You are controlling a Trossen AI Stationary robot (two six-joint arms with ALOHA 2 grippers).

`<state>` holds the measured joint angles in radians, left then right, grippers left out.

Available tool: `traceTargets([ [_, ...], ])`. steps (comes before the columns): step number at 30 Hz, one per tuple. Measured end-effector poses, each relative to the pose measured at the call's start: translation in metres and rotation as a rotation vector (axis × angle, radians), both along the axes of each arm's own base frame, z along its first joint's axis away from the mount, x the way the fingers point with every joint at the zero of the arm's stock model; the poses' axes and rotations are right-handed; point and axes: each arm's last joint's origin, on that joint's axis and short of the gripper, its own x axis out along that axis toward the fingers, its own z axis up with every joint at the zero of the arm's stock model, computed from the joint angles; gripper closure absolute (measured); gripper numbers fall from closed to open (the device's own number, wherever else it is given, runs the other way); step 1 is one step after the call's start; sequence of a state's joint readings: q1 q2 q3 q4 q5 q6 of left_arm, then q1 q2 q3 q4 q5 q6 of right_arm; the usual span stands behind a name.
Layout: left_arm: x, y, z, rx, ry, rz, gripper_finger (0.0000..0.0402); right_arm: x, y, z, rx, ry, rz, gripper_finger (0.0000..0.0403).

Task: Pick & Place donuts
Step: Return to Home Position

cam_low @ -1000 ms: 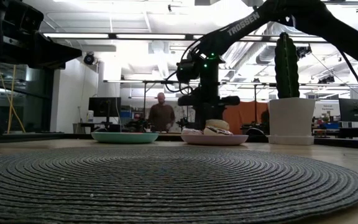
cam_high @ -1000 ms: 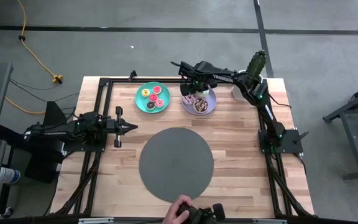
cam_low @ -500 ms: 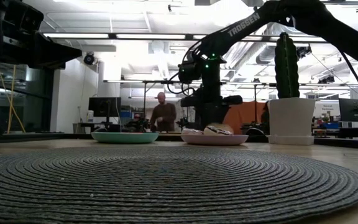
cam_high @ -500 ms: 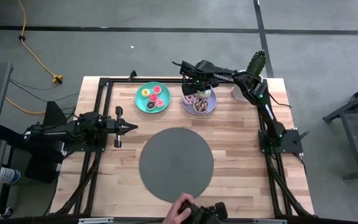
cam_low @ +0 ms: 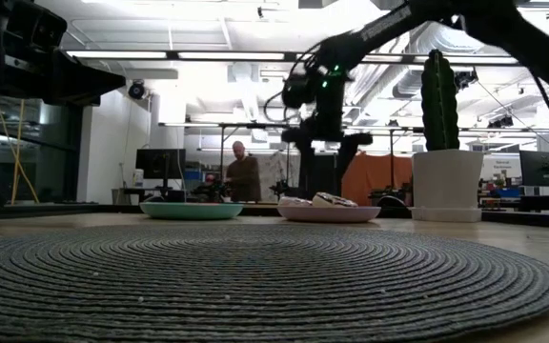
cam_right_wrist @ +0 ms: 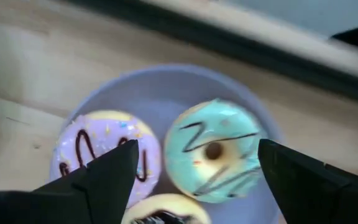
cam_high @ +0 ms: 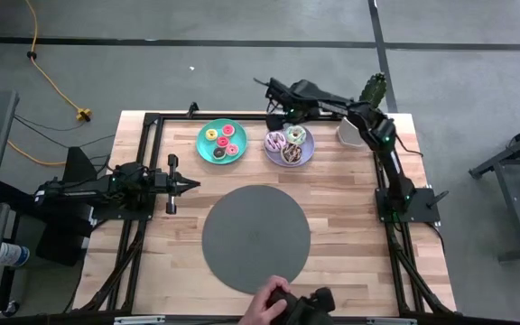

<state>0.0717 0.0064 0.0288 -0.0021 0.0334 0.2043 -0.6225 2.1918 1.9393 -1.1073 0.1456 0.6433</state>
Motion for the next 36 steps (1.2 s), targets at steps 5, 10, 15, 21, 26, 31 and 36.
traceTargets([
  [5,0.0,0.0,0.0,0.0,0.0,0.0,0.0401,-0.009,0.003,0.029,-0.02,-0.055,0.075,0.0082],
  [10,0.0,0.0,0.0,0.0,0.0,0.0,0.0401,-0.011,0.024,0.068,-0.069,-0.143,0.237,0.0082],
  [15,0.0,0.0,0.0,0.0,0.0,0.0,0.0401,-0.016,0.048,0.102,-0.155,-0.173,0.399,0.0083],
  [21,0.0,0.0,0.0,0.0,0.0,0.001,0.0401,-0.035,0.091,0.109,-0.241,-0.217,0.554,0.013],
  [26,0.0,0.0,0.0,0.0,0.0,0.0,0.0401,-0.062,0.142,0.095,-0.345,-0.364,0.682,0.021],
  [31,0.0,0.0,0.0,0.0,0.0,0.0,0.0401,-0.104,0.183,0.077,-0.398,-0.467,0.744,0.0308],
  [36,0.0,0.0,0.0,0.0,0.0,0.001,0.0401,-0.153,0.218,0.058,-0.402,-0.526,0.826,0.0394],
])
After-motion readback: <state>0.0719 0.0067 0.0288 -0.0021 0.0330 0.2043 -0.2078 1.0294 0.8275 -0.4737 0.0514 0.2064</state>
